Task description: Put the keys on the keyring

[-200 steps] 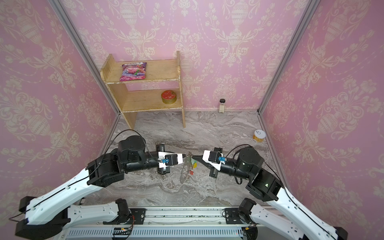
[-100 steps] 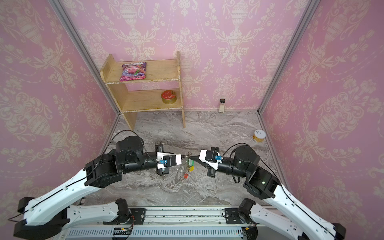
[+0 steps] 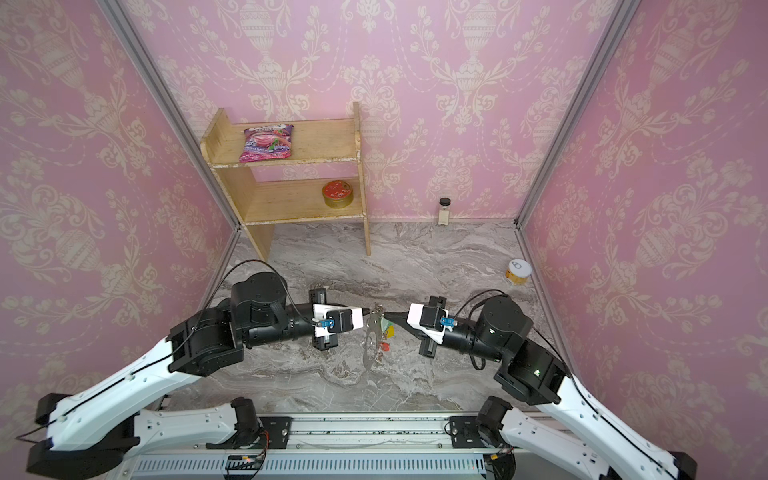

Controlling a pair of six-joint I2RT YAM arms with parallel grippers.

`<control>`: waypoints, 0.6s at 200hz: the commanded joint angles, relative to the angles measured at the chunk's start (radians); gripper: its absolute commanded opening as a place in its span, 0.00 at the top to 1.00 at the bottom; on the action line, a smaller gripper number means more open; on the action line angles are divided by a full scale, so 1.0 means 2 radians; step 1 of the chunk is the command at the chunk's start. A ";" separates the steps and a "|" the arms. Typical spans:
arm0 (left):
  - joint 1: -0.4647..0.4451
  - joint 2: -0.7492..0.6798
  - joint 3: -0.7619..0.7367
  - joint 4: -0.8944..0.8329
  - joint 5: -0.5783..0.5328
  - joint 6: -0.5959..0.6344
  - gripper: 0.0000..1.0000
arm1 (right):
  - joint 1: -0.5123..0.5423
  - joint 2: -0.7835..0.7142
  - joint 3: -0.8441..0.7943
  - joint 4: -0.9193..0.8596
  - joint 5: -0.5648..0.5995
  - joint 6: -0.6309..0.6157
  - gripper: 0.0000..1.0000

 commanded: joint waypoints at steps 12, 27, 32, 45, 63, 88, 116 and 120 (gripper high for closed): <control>-0.005 0.001 0.021 0.013 -0.020 -0.011 1.00 | 0.013 -0.004 0.000 0.009 0.018 -0.026 1.00; -0.005 0.002 0.022 0.010 -0.025 -0.009 1.00 | 0.017 0.000 0.001 0.010 0.026 -0.033 1.00; -0.006 0.002 0.022 0.010 -0.028 -0.008 1.00 | 0.017 0.002 0.003 0.010 0.028 -0.036 1.00; -0.006 0.003 0.022 0.009 -0.034 -0.004 1.00 | 0.018 0.005 0.008 0.010 0.033 -0.032 1.00; -0.006 0.002 0.017 0.011 -0.038 0.001 1.00 | 0.021 0.002 0.002 0.013 0.051 -0.035 1.00; -0.007 -0.001 0.013 0.015 -0.039 0.002 1.00 | 0.022 0.013 0.006 0.012 0.052 -0.034 1.00; -0.007 -0.003 0.013 0.013 -0.040 0.003 1.00 | 0.022 0.020 0.010 0.010 0.054 -0.035 1.00; -0.007 -0.003 0.013 0.013 -0.040 0.002 1.00 | 0.022 0.019 0.010 0.010 0.054 -0.036 1.00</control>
